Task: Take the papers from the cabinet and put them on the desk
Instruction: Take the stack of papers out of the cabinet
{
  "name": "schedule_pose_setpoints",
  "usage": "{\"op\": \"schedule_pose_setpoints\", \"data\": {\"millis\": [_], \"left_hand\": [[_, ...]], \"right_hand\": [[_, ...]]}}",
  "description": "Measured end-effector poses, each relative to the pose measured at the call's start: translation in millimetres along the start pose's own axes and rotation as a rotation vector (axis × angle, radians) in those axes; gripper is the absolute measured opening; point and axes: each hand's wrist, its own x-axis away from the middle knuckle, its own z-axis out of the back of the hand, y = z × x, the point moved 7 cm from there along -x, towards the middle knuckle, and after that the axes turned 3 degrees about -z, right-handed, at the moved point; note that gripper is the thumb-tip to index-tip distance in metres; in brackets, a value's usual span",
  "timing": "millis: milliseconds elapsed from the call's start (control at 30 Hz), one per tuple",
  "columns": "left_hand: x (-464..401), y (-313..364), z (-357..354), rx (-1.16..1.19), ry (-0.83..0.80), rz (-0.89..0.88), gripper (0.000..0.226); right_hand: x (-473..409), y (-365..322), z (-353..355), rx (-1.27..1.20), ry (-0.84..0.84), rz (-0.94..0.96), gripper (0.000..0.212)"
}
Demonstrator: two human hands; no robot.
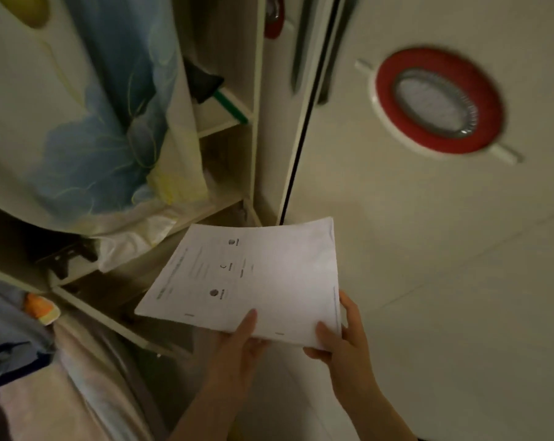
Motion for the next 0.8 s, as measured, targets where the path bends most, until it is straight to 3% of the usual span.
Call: {"op": "schedule_pose_setpoints", "data": {"millis": [167,400,500,533,667,800], "left_hand": [[45,-27,-41,-0.049,0.052,0.083,0.047],[127,-63,-78,-0.195,-0.099,0.120,0.041],[162,-80,-80,-0.282,-0.145,0.233,0.039],[173,-84,-83,-0.325,-0.196,0.275,0.042],[206,-96,-93,-0.544,-0.433,0.421,0.101],[230,-102,-124,-0.778,-0.683,0.493,0.095]], "right_hand": [[56,-9,44,-0.019,0.026,0.008,0.060],[112,-29,159,-0.180,-0.008,-0.126,0.056],[130,-52,217,-0.137,-0.057,-0.123,0.077],[137,-58,233,-0.069,-0.070,-0.128,0.079],[168,-70,258,0.210,-0.231,-0.100,0.065],[204,-76,267,0.194,-0.236,0.056,0.069]]}}
